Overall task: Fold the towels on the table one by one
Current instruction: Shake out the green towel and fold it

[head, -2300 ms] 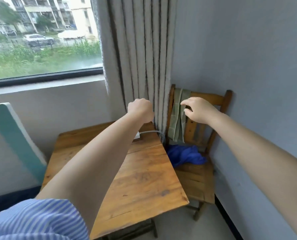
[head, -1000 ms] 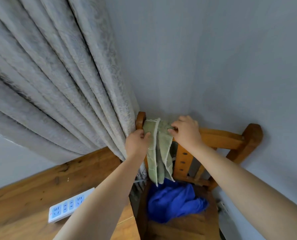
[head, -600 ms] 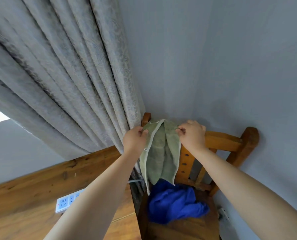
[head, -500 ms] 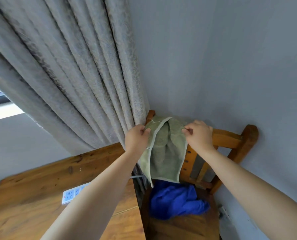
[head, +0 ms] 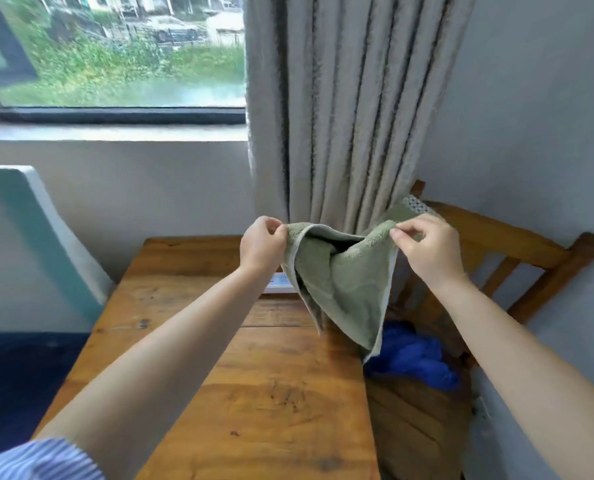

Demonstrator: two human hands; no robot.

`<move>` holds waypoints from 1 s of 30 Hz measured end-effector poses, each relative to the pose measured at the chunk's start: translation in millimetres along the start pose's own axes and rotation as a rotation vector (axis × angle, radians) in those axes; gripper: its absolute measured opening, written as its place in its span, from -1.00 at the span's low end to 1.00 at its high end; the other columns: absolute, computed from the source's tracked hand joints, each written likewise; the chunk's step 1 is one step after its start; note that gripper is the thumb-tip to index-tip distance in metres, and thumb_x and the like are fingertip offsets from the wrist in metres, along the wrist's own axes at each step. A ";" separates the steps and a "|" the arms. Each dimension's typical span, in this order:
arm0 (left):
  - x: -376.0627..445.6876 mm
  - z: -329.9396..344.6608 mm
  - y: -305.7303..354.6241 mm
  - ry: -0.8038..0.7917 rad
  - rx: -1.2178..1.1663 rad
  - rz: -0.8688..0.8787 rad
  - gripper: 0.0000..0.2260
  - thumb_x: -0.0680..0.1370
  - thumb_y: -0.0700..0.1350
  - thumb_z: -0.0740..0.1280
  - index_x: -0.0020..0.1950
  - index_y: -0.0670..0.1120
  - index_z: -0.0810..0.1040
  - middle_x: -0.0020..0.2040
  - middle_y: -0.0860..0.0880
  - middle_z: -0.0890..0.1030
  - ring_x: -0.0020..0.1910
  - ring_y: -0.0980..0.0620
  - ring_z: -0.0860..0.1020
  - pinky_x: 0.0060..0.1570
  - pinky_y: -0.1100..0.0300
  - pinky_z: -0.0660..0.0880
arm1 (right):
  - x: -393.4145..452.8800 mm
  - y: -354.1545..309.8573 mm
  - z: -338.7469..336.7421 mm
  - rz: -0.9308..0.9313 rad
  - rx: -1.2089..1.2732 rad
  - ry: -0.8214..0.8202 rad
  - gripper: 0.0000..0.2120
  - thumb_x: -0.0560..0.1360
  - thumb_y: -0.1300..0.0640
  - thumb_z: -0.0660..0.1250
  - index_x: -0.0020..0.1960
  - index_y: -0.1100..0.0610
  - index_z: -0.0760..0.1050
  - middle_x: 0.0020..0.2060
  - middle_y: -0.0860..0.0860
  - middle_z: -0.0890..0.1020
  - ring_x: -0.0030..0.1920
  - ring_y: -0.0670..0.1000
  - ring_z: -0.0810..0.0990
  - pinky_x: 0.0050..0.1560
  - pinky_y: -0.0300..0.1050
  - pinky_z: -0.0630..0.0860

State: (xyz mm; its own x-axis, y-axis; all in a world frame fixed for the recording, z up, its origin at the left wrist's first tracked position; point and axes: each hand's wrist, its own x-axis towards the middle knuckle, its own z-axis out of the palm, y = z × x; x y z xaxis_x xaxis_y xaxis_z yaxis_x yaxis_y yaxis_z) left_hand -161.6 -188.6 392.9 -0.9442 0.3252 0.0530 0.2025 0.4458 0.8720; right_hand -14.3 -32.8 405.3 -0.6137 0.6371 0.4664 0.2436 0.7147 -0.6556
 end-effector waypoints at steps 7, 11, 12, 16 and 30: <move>-60.6 -153.4 -92.2 -0.081 0.353 -0.043 -0.80 0.44 -0.05 0.37 0.01 -0.10 0.60 0.07 -0.06 0.61 0.10 -0.05 0.52 0.02 0.18 0.41 | -77.1 -104.9 76.2 0.070 0.140 -0.184 -0.91 0.42 0.31 0.34 -0.17 0.33 0.61 -0.18 0.25 0.62 -0.11 0.17 0.55 -0.13 -0.16 0.36; -88.7 -213.6 -149.6 -0.064 0.429 -0.136 -0.86 0.48 -0.13 0.32 0.00 -0.12 0.58 0.10 -0.09 0.59 0.13 -0.05 0.50 0.00 0.20 0.39 | -116.7 -152.8 126.2 -0.011 0.126 -0.360 -0.90 0.42 0.28 0.35 -0.16 0.32 0.61 -0.17 0.24 0.63 -0.17 0.07 0.49 -0.22 -0.24 0.25; -89.3 -220.6 -157.9 -0.035 0.418 -0.145 -0.87 0.49 -0.14 0.31 -0.01 -0.12 0.57 0.10 -0.09 0.59 0.14 -0.06 0.49 0.00 0.20 0.38 | -118.5 -158.1 131.2 -0.026 0.115 -0.373 -0.89 0.43 0.27 0.35 -0.15 0.31 0.61 -0.16 0.24 0.63 -0.15 0.08 0.50 -0.24 -0.25 0.22; -93.4 -259.8 -208.0 0.084 0.391 -0.218 -0.89 0.51 -0.17 0.28 -0.02 -0.13 0.56 0.05 -0.12 0.59 0.06 -0.06 0.48 -0.10 0.23 0.31 | -127.1 -173.4 170.4 -0.029 0.076 -0.436 -0.87 0.45 0.24 0.33 -0.13 0.30 0.61 -0.14 0.22 0.63 -0.09 0.14 0.53 -0.21 -0.23 0.24; 5.9 -260.0 -312.6 -0.167 0.375 -0.576 -0.70 0.43 -0.21 0.39 0.15 -0.19 0.57 0.24 -0.10 0.50 0.22 -0.03 0.46 0.08 0.21 0.40 | -120.0 -123.5 328.5 0.357 0.029 -0.617 -0.83 0.46 0.23 0.29 -0.03 0.25 0.62 -0.08 0.24 0.66 0.00 0.21 0.61 0.16 0.11 0.48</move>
State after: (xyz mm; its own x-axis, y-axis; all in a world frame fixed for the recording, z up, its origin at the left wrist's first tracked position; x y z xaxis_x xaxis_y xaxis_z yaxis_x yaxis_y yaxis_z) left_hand -298.0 -542.9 247.2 -0.8818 0.0615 -0.4677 -0.2128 0.8329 0.5108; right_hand -217.4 -292.3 235.2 -0.8155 0.5447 -0.1956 0.4941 0.4794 -0.7253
